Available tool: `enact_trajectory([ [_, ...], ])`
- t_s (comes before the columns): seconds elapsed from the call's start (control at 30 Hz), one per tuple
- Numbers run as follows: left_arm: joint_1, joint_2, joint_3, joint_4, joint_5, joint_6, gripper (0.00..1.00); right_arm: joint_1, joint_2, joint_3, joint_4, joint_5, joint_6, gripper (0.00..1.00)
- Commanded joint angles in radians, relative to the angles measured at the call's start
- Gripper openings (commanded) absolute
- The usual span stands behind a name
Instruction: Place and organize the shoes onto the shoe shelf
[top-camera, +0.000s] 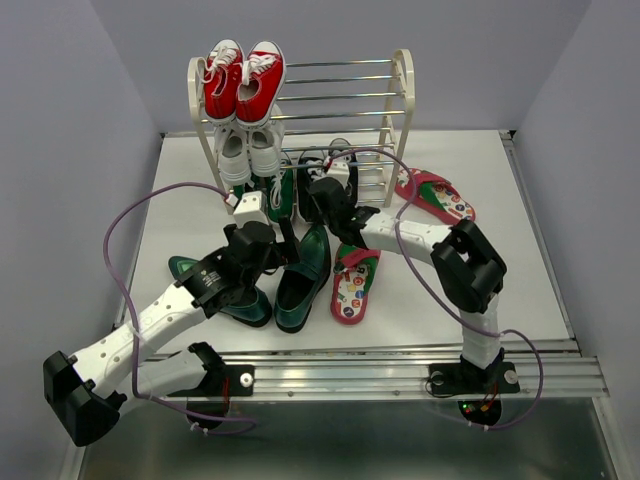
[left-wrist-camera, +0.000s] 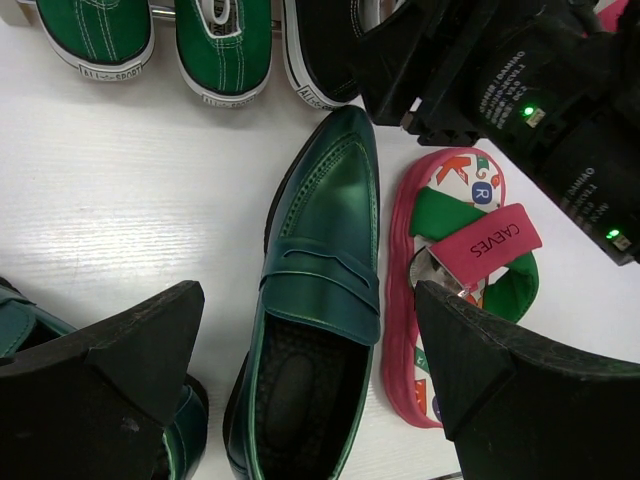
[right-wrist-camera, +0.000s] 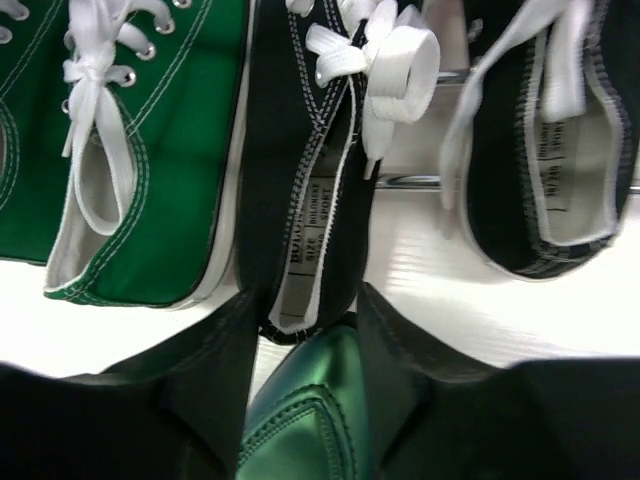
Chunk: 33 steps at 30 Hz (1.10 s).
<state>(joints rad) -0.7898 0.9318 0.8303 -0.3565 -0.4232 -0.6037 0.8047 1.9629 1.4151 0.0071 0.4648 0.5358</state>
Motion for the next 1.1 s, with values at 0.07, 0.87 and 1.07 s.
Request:
enact_trajectory([
  [0.07,-0.002,-0.03,-0.014,0.002,-0.015,-0.001,0.99,0.017,0.044,0.077,0.024,0.015,-0.016,0.26],
  [0.87,-0.002,-0.039,-0.017,-0.002,-0.022,-0.001,0.99,0.065,0.159,0.154,0.1,0.313,-0.286,0.01],
  [1.07,-0.002,-0.048,-0.014,-0.012,-0.02,-0.005,0.99,0.074,0.122,0.128,0.102,0.261,-0.251,0.3],
])
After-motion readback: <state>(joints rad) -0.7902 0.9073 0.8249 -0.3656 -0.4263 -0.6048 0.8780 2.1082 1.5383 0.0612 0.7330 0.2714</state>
